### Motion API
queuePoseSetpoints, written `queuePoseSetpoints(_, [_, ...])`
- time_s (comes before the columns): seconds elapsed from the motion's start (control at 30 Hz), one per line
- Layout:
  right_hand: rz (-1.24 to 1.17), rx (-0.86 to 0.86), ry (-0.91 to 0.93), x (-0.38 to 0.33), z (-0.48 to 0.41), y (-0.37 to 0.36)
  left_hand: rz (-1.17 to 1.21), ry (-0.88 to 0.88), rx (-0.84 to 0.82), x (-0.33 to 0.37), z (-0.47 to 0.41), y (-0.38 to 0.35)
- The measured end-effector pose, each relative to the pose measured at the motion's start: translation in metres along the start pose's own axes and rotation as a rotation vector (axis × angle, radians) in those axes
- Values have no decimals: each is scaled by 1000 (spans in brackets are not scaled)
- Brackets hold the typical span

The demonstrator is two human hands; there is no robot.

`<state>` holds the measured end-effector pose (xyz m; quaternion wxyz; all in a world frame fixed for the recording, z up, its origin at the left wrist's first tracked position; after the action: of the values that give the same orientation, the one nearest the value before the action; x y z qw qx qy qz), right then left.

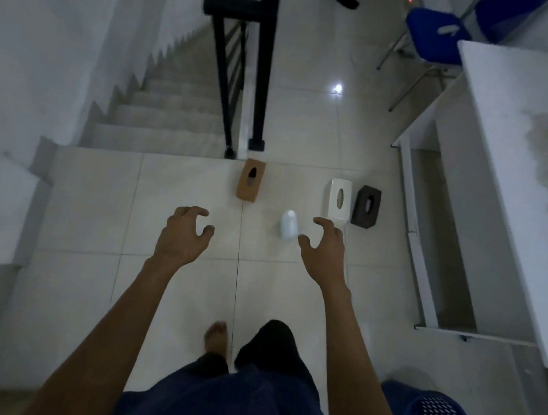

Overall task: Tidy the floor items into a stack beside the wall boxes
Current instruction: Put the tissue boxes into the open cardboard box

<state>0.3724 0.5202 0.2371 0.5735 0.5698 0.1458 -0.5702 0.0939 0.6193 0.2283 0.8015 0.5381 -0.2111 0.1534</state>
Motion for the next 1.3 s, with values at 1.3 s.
queuePoseSetpoints(1.3, [-123, -204, -573, 386, -671, -471, -143, 390, -281, -167, -731, -508])
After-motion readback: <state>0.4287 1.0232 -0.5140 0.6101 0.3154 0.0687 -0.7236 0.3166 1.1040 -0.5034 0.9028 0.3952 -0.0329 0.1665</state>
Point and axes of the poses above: each hand's wrist, its own z-axis away from the middle knuckle, its own y-axis out of the back of the hand, x = y × z, the point moved 3 cm from there along -z, towards the middle knuckle, and after that the axes turned 8 degrees about -z, right-handed, at the moved point
